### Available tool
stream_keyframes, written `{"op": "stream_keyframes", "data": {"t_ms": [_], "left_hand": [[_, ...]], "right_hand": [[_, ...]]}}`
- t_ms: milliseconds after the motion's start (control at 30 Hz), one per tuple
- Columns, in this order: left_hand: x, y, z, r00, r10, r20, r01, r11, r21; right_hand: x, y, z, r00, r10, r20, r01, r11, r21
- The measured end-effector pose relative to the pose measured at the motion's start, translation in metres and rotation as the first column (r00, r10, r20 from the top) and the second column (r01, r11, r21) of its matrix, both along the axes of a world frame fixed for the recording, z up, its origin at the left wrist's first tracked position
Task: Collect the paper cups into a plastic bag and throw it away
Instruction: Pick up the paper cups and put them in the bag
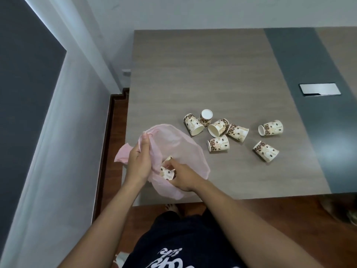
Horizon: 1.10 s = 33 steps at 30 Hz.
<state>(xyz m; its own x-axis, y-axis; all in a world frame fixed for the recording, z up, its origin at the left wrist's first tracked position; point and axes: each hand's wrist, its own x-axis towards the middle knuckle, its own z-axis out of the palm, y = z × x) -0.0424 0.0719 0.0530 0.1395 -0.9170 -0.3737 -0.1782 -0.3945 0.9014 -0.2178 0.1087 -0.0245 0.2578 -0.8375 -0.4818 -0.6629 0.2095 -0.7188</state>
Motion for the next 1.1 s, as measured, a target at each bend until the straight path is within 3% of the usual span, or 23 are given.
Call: {"op": "stream_keyframes", "data": {"t_ms": [167,333,467,567,667,833,933,1100], "left_hand": [[0.002,-0.001,0.004,0.995,0.068,-0.069,-0.066,0.997,0.031],[-0.003,-0.002,0.001,0.988,0.134,-0.070,-0.132,0.991,0.038],[-0.011,-0.003,-0.001,0.985,0.171,-0.036,-0.169,0.984,0.058],[-0.018,-0.006,-0.003,0.981,0.191,-0.046,-0.187,0.980,0.071],[-0.028,-0.009,-0.003,0.980,0.197,-0.019,-0.196,0.978,0.065],[-0.038,-0.011,-0.005,0.978,0.208,-0.013,-0.206,0.976,0.069],[-0.041,-0.012,-0.005,0.971,0.237,0.004,-0.237,0.968,0.083],[-0.052,-0.020,0.001,0.967,0.253,0.003,-0.252,0.963,0.098]], "right_hand": [[-0.003,-0.004,-0.006,0.968,-0.045,-0.248,0.032,0.998,-0.056],[-0.044,-0.015,0.003,0.956,-0.253,-0.146,0.223,0.956,-0.193],[-0.099,-0.029,0.008,0.834,-0.547,-0.077,0.508,0.815,-0.280],[-0.145,-0.038,0.004,0.746,-0.657,-0.106,0.632,0.749,-0.197],[-0.178,-0.045,-0.003,0.712,-0.690,-0.130,0.698,0.716,0.024],[-0.199,-0.041,-0.012,0.687,-0.726,0.028,0.692,0.666,0.277],[-0.202,-0.040,-0.019,0.679,-0.732,0.049,0.691,0.661,0.291],[-0.210,-0.040,-0.022,0.635,-0.773,0.006,0.768,0.631,0.111]]}}
